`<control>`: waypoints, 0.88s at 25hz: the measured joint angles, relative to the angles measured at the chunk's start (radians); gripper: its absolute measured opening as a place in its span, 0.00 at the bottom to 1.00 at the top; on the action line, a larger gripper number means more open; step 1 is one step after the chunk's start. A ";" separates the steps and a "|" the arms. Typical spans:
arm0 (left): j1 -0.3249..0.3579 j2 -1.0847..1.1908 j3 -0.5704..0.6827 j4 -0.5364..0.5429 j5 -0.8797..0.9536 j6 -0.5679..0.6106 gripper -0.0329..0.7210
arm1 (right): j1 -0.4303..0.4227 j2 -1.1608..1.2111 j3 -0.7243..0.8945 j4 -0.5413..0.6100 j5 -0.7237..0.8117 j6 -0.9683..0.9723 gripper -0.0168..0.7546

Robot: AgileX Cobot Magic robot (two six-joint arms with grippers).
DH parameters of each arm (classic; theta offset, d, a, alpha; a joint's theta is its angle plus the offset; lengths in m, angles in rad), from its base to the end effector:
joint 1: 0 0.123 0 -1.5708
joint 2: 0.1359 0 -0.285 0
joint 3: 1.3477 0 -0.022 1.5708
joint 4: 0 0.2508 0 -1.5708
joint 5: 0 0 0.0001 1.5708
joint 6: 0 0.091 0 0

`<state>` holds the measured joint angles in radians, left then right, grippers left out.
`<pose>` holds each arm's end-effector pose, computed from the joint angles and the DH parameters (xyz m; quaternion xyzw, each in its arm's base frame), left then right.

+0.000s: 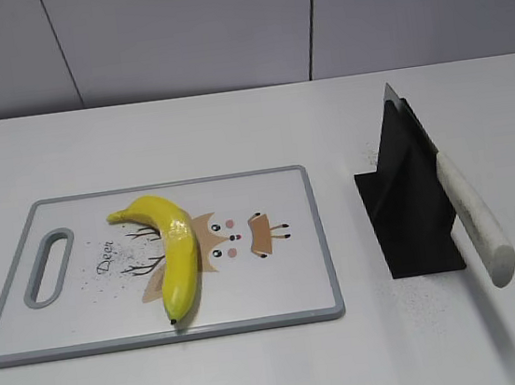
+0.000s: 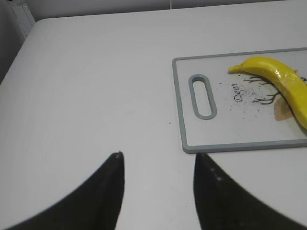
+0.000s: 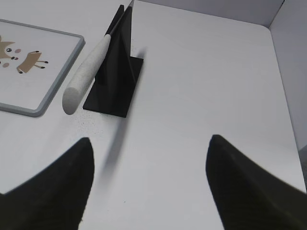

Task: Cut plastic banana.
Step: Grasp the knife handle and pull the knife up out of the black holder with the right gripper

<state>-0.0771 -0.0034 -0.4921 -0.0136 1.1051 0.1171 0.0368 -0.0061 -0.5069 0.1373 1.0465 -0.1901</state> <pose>-0.0065 -0.0006 0.2715 0.0843 0.8616 0.0032 0.5005 -0.0068 0.0105 0.2809 -0.0981 0.8383 0.0276 0.5355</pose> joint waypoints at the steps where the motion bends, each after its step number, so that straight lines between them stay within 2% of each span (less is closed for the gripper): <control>1: 0.000 0.000 0.000 0.000 0.000 0.000 0.64 | 0.000 0.000 0.000 0.000 0.000 0.000 0.74; 22: 0.000 0.000 0.000 -0.001 0.000 0.000 0.64 | 0.000 0.000 0.000 0.000 0.000 0.000 0.74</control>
<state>-0.0771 -0.0034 -0.4921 -0.0147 1.1051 0.1171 0.0368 -0.0061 -0.5069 0.1373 1.0465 -0.1899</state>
